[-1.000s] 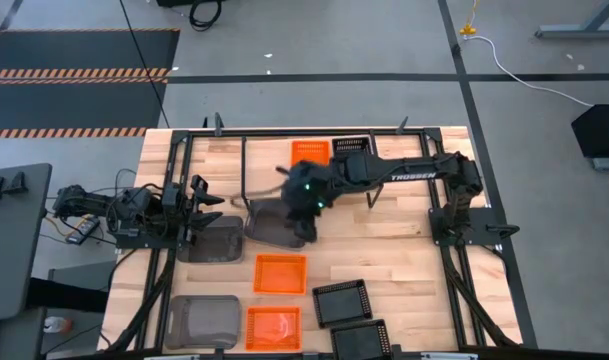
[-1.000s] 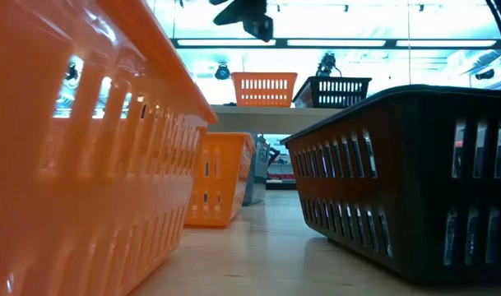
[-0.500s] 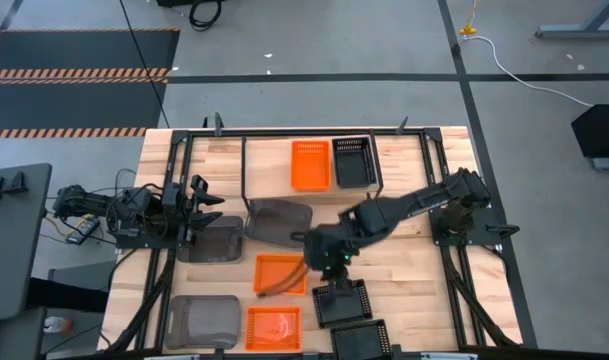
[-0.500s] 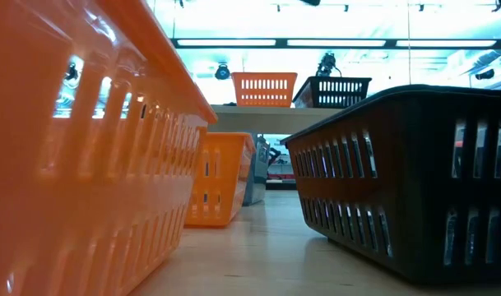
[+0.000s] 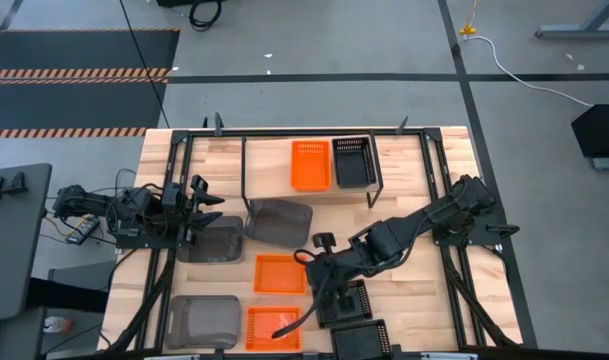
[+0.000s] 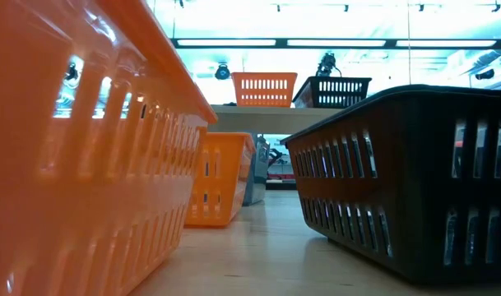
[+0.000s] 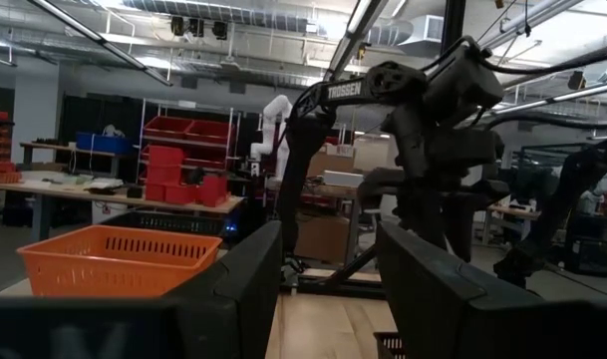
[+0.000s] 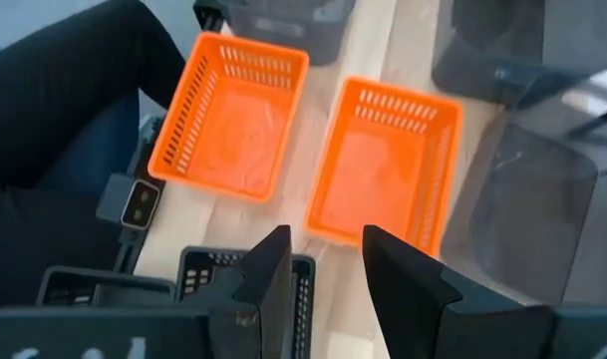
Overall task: Stack baskets on shelf by color
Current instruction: Put the top right black transparent bin on the shelf
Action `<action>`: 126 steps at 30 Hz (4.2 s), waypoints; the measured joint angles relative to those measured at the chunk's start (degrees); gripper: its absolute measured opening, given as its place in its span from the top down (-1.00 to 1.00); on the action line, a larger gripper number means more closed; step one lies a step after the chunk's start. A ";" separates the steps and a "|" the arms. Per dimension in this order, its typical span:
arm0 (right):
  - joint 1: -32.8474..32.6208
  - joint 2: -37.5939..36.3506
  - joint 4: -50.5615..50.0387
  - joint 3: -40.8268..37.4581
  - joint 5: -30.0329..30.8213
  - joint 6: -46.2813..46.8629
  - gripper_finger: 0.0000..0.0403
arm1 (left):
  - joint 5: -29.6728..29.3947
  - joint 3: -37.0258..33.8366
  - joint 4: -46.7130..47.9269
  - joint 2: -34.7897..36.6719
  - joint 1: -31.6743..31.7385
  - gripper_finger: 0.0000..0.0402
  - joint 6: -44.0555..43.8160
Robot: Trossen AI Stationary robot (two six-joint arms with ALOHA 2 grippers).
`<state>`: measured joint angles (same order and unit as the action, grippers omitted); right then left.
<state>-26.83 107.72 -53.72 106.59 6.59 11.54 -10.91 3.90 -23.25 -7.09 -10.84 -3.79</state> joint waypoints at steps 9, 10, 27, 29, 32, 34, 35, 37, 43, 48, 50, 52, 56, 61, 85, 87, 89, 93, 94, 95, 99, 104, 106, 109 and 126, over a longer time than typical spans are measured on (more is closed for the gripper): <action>-1.95 0.00 -4.26 0.00 -0.26 4.92 0.34 | 0.01 0.00 -0.01 0.00 -0.01 0.14 0.00; -2.49 0.00 -4.70 0.00 -0.17 4.99 0.34 | -0.01 0.00 0.01 0.00 -0.01 0.14 0.02; -6.35 0.02 -18.58 -0.01 15.51 -13.49 0.34 | 0.01 0.00 0.00 0.00 -0.01 0.14 0.01; -5.03 0.02 -17.74 -0.77 17.06 -18.72 0.34 | 0.00 0.00 0.00 0.00 0.00 0.14 0.02; -2.37 0.02 -14.79 -3.30 17.59 -28.21 0.34 | 0.00 0.00 0.01 -0.01 0.01 0.14 0.00; -0.35 0.02 -11.09 -6.32 17.31 -35.01 0.34 | 0.00 0.00 0.00 0.00 0.00 0.14 0.02; 0.64 0.03 -9.64 -7.94 16.41 -38.58 0.34 | -0.01 0.00 0.01 0.00 -0.01 0.14 0.00; 2.53 0.07 -6.51 -11.22 14.71 -45.07 0.34 | 0.01 0.00 -0.01 0.00 0.00 0.14 0.02; 6.59 0.09 4.64 -18.34 17.89 -53.63 0.34 | 0.01 0.00 -0.01 0.00 -0.01 0.14 0.00; 8.23 0.08 13.08 -20.93 16.00 -55.03 0.34 | 0.00 0.00 0.01 -0.01 0.01 0.14 0.01; 8.89 0.07 15.69 -22.47 15.29 -57.47 0.34 | 0.01 0.00 0.01 -0.02 -0.01 0.14 0.02; 9.62 0.07 18.24 -24.40 14.94 -59.89 0.34 | -0.01 0.00 0.00 -0.01 0.00 0.14 0.00; 11.11 0.07 24.25 -26.80 14.97 -61.54 0.34 | 0.01 0.00 0.00 0.00 0.01 0.14 0.02; 13.04 0.07 28.42 -28.87 13.49 -61.59 0.34 | -0.01 0.00 -0.01 0.00 0.01 0.14 0.04; 13.41 0.00 27.45 -28.39 15.76 -59.56 0.34 | 0.01 0.00 -1.54 -0.02 0.00 0.14 -7.12; 12.53 0.00 27.96 -26.82 16.16 -60.67 0.34 | 0.01 0.02 -2.19 0.00 -0.01 0.14 -7.08; 11.90 0.00 27.90 -25.72 16.26 -60.85 0.34 | 0.01 0.02 -2.84 -0.02 -0.01 0.14 -7.12; 11.65 0.00 25.66 -25.24 16.28 -60.73 0.34 | 0.04 0.02 -4.24 -0.01 -0.01 0.14 -7.62; 11.85 0.00 24.33 -25.27 16.26 -60.49 0.34 | 0.45 0.02 -4.35 -0.02 0.01 0.14 -7.75; 12.13 0.00 23.50 -25.27 16.21 -59.94 0.34 | 1.35 0.02 -4.51 0.00 0.01 0.14 -8.09; 13.27 0.00 22.83 -25.27 15.82 -56.71 0.34 | 3.23 0.02 -5.75 -0.02 -0.02 0.14 -10.55; 13.30 0.00 21.52 -25.27 14.39 -55.97 0.34 | 3.35 0.02 -6.21 -0.02 0.01 0.14 -13.67; 13.12 0.00 21.54 -25.27 14.15 -55.05 0.34 | 4.83 0.02 -4.83 -0.08 0.01 0.14 -13.68; 13.05 0.00 21.19 -25.27 14.32 -53.68 0.34 | 10.27 -0.04 -3.61 -0.64 0.01 0.14 -13.07; 14.15 0.00 18.06 -26.96 11.46 -49.14 -0.04 | 13.67 -0.02 -4.71 -1.55 0.01 0.14 -13.62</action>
<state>-12.68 107.72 -35.66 79.63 18.05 -37.60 2.76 3.88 -27.97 -8.64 -10.83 -17.41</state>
